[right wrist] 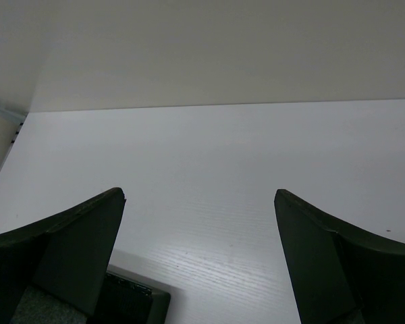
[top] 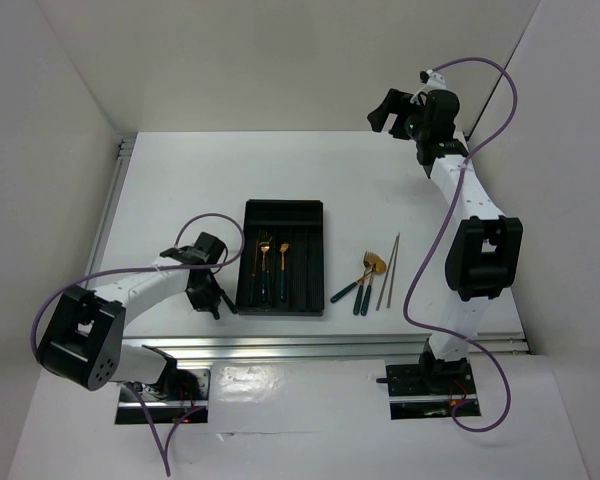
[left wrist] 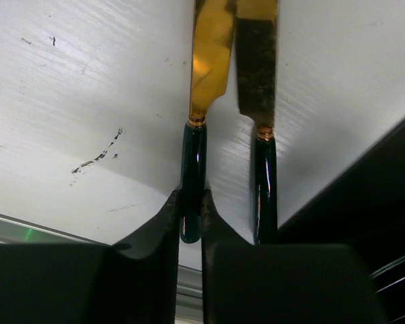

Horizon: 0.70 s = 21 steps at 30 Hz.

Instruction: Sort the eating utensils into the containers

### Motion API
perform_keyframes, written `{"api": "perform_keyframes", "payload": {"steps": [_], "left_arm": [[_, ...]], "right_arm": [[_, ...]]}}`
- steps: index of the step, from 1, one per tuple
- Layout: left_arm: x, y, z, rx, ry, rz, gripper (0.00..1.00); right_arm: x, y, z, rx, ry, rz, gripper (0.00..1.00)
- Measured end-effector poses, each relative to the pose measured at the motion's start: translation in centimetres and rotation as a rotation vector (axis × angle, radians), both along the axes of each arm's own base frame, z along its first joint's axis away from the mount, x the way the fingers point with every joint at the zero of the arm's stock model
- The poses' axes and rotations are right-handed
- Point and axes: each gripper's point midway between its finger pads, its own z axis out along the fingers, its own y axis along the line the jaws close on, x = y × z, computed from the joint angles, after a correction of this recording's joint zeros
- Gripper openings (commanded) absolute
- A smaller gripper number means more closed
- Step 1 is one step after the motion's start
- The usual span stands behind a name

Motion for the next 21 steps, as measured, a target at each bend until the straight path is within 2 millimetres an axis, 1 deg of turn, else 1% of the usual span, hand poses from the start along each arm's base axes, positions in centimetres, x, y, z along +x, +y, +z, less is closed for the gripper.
{"api": "perform_keyframes", "payload": {"steps": [1,2,11,13,17,21], "left_arm": [[0.1,0.0,0.0,-0.001,0.0,0.002,0.02],[0.1,-0.1,0.0,-0.001,0.0,0.004,0.0],[0.1,-0.1,0.5,-0.001,-0.022,-0.002,0.0],[0.2,-0.1,1.2,-0.005,-0.051,-0.007,0.0],[1.0,-0.4,3.7,-0.042,-0.166,-0.017,0.0],[0.9,0.0,4.6,-0.027,-0.194,-0.034,0.0]], "right_arm": [[0.0,0.0,0.0,0.0,0.0,0.0,1.0],[0.0,0.0,0.0,0.0,0.0,0.0,1.0],[0.0,0.0,0.0,0.0,0.0,-0.002,1.0],[0.0,0.0,0.0,0.0,0.0,-0.002,1.0],[0.0,0.1,0.0,0.001,-0.001,0.003,1.0],[0.0,0.1,0.0,0.002,-0.001,0.004,1.0]]}}
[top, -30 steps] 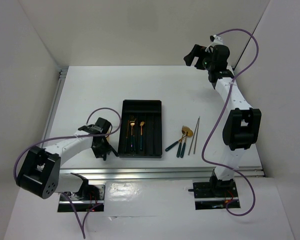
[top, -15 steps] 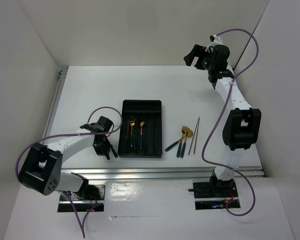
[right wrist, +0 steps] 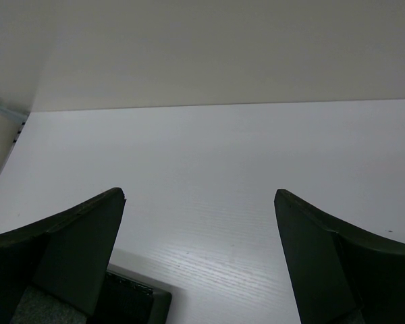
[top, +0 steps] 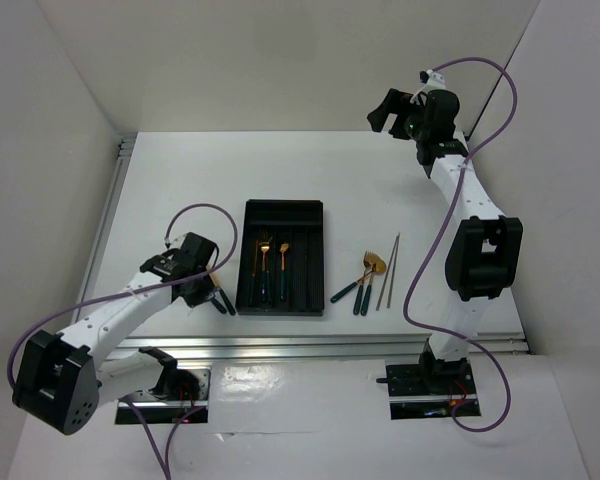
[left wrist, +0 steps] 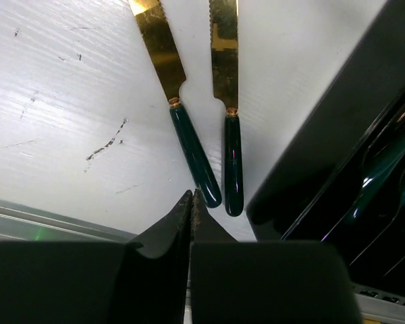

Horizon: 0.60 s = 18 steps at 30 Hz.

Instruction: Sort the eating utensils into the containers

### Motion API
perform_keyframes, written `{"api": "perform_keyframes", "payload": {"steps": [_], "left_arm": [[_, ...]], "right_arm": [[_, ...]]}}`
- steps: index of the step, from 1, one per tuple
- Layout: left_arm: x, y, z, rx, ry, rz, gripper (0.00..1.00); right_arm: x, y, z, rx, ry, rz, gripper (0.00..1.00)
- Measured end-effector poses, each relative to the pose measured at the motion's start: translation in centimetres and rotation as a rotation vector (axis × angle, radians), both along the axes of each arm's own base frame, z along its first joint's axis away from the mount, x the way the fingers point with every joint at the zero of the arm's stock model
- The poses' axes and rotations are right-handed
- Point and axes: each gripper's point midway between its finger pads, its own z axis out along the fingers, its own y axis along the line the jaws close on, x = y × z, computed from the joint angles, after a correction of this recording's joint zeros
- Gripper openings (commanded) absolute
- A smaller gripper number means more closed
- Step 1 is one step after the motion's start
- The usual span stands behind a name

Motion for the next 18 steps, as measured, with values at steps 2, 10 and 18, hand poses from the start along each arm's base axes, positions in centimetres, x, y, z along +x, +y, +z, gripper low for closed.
{"api": "perform_keyframes", "payload": {"steps": [2,10,18], "left_arm": [[-0.1,0.2,0.3,0.011,-0.002,-0.003,0.0],[0.5,0.3,2.4,0.017,-0.069,-0.035,0.0],[0.2,0.5,1.5,0.035,-0.029,-0.02,0.28]], "right_arm": [[0.0,0.0,0.0,0.002,0.001,-0.001,1.0],[-0.1,0.2,0.0,0.006,0.0,0.012,1.0],[-0.2,0.4,0.0,0.008,0.001,0.022,1.0]]}}
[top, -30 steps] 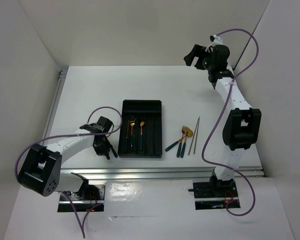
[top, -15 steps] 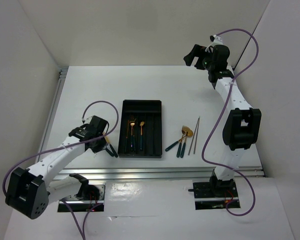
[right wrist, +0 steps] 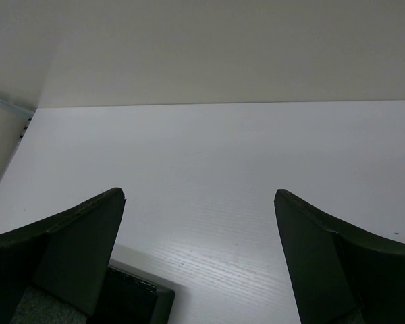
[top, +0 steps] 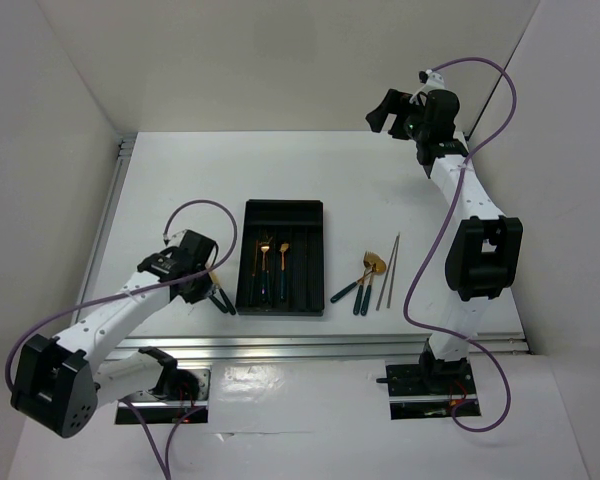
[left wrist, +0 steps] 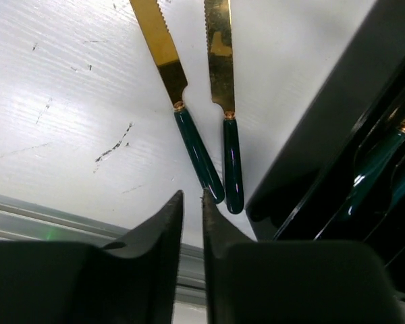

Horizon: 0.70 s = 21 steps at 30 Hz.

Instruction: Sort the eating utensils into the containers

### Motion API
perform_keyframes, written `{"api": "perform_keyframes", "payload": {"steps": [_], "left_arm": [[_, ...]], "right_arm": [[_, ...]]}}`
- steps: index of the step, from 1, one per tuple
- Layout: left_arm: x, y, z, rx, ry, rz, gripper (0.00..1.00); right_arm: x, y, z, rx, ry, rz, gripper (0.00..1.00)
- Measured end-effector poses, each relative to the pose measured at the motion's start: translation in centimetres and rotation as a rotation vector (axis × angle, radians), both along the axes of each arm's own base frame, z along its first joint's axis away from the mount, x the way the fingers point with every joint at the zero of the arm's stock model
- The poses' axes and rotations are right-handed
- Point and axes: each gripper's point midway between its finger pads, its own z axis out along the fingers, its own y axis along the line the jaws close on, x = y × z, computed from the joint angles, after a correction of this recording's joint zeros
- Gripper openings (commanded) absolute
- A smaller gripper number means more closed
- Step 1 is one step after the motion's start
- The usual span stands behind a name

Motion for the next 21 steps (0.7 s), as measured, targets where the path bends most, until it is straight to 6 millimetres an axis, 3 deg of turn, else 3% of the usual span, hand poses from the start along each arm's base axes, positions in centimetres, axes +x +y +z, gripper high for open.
{"api": "perform_keyframes", "payload": {"steps": [8,21], "left_arm": [[-1.0,0.2,-2.9,-0.006,0.061,0.084,0.35],[0.2,0.2,-3.9,0.001,0.049,0.15,0.37]], "right_arm": [[0.0,0.0,0.0,0.0,0.0,0.001,1.0],[0.0,0.0,0.0,-0.001,0.0,-0.001,1.0]]}}
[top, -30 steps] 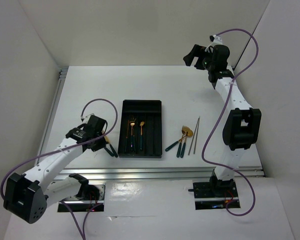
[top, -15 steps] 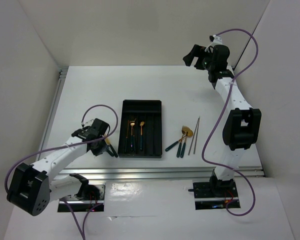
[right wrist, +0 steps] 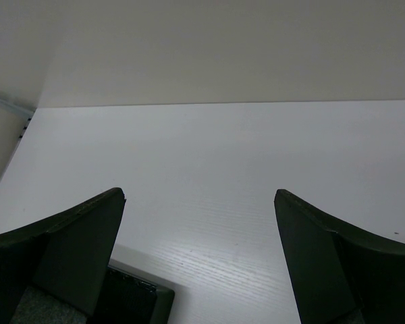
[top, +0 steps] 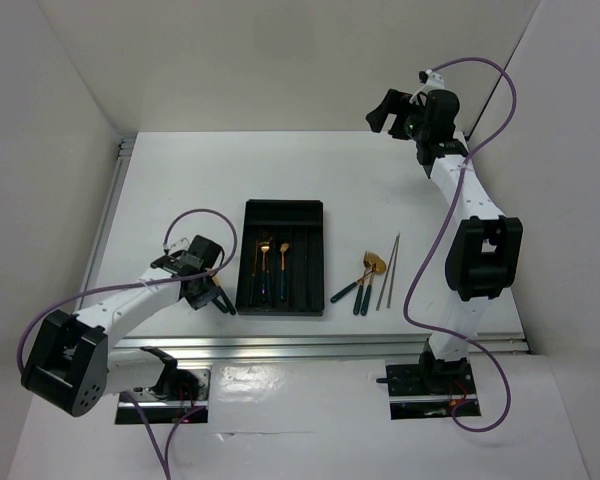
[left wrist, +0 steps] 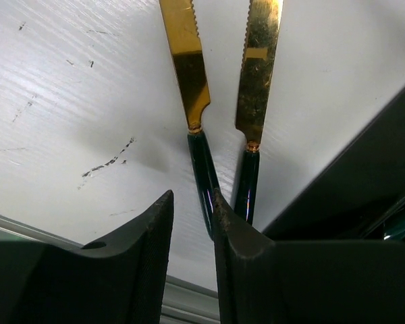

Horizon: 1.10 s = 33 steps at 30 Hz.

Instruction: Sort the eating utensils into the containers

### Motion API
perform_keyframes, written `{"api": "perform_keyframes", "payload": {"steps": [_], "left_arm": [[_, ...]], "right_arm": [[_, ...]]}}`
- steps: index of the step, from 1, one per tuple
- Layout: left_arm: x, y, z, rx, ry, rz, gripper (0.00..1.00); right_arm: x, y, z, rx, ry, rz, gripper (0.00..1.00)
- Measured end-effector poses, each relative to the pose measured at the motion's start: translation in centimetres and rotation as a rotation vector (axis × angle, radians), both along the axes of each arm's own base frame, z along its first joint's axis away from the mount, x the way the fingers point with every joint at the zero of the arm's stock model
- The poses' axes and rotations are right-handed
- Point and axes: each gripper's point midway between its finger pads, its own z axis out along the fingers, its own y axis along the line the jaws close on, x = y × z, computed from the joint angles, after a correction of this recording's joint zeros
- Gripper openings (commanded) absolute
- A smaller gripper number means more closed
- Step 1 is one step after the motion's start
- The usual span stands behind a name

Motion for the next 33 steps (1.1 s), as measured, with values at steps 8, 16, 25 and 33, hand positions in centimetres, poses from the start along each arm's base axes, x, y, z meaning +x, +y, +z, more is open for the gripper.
{"api": "perform_keyframes", "payload": {"steps": [8,16,25,33], "left_arm": [[-0.1,0.0,-1.3,0.014,0.045,0.014,0.4],[0.0,0.0,-2.0,0.028,0.074,0.016,0.33],[0.8,-0.4,-2.0,0.026,0.075,0.015,0.0],[0.9,-0.6,-1.9,0.02,0.074,0.006,0.0]], "right_arm": [[0.0,0.0,0.0,0.0,0.0,0.0,1.0],[0.0,-0.1,0.0,-0.001,0.0,-0.005,1.0],[0.1,-0.2,0.0,-0.002,0.0,-0.009,1.0],[0.1,-0.3,0.0,-0.003,0.0,-0.015,1.0]]}}
